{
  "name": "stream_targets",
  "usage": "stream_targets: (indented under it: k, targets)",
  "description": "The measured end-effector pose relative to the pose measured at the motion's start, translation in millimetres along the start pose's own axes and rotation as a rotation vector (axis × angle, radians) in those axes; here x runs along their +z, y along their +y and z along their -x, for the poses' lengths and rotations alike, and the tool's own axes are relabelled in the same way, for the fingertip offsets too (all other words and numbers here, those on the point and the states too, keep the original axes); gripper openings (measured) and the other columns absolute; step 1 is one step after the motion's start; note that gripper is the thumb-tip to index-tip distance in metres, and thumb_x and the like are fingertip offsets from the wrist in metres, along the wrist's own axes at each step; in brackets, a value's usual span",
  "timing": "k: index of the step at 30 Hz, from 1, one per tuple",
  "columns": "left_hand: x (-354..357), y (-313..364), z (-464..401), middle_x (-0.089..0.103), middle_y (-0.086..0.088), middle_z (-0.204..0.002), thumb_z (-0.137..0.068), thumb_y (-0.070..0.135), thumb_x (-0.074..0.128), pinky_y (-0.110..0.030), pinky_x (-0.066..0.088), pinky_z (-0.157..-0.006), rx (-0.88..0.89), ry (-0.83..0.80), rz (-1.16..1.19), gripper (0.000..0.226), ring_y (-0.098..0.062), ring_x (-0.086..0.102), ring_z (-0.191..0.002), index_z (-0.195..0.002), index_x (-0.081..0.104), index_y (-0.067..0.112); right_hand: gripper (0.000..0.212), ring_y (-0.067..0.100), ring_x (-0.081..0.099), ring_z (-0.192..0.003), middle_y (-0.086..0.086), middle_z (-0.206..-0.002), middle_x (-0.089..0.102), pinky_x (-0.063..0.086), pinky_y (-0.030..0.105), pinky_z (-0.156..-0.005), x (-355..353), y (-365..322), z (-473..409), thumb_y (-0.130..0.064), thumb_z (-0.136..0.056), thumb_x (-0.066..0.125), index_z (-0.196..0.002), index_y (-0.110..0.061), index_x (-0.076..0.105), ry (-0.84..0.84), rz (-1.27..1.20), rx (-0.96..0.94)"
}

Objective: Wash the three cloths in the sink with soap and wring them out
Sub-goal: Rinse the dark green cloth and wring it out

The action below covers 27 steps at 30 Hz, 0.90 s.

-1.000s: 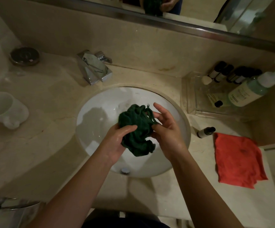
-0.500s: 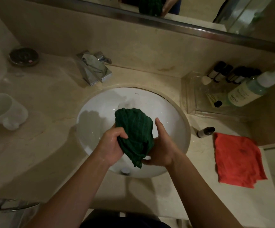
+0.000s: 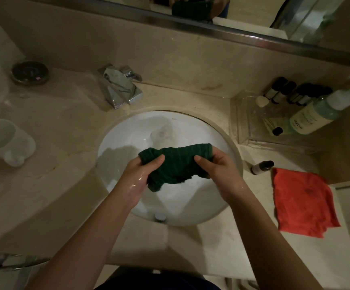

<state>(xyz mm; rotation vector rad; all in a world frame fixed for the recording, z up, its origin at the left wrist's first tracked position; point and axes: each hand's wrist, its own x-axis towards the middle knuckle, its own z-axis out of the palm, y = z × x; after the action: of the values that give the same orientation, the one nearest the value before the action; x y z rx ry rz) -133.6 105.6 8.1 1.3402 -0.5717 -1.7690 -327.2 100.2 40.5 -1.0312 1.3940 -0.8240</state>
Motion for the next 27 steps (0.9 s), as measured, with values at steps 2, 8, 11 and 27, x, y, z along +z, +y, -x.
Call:
stream_targets:
  k: [2,8,11,27]
  targets:
    - [-3.0,1.3,-2.1,0.073,-0.011,-0.106,-0.079,0.019,0.073,-0.046,0.051,-0.094,-0.001,0.027,-0.097,0.034,-0.031,0.067,-0.105,-0.111,0.068,0.007,0.018,0.002,0.068,-0.070,-0.001,-0.084,0.070,0.051,0.016,-0.058,-2.7,-3.7,0.4,-0.007,-0.097,0.052,-0.093,-0.018,0.066,0.023,0.012,0.011]
    - [-14.4,13.9,1.6,0.072,-0.011,-0.091,-0.086,-0.003,0.059,-0.033,0.052,-0.066,-0.048,-0.036,-0.141,0.019,-0.027,0.066,-0.089,-0.101,0.067,0.005,0.018,0.020,0.070,-0.086,0.002,-0.084,0.073,0.057,0.036,-0.077,-16.5,-16.8,1.6,-0.012,-0.097,0.054,-0.087,-0.017,0.068,0.103,-0.065,0.067]
    - [-21.8,18.5,3.3,0.072,-0.013,-0.107,-0.075,0.010,0.067,-0.041,0.052,-0.083,-0.043,-0.143,-0.078,0.035,-0.028,0.066,-0.100,-0.110,0.067,0.007,0.015,0.029,0.069,-0.089,0.013,-0.092,0.071,0.055,0.041,-0.075,-20.5,-14.8,3.2,-0.014,-0.096,0.054,-0.091,-0.016,0.068,0.140,-0.132,0.096]
    - [-39.8,38.6,3.6,0.073,-0.001,-0.091,-0.084,-0.007,0.058,-0.028,0.055,-0.061,0.208,0.001,-0.125,0.046,-0.017,0.069,-0.084,-0.111,0.051,0.030,0.020,0.022,0.070,-0.092,0.011,-0.102,0.070,0.058,0.029,-0.068,-57.5,-18.4,1.7,-0.007,-0.095,0.053,-0.113,-0.004,0.059,0.217,-0.290,0.094]
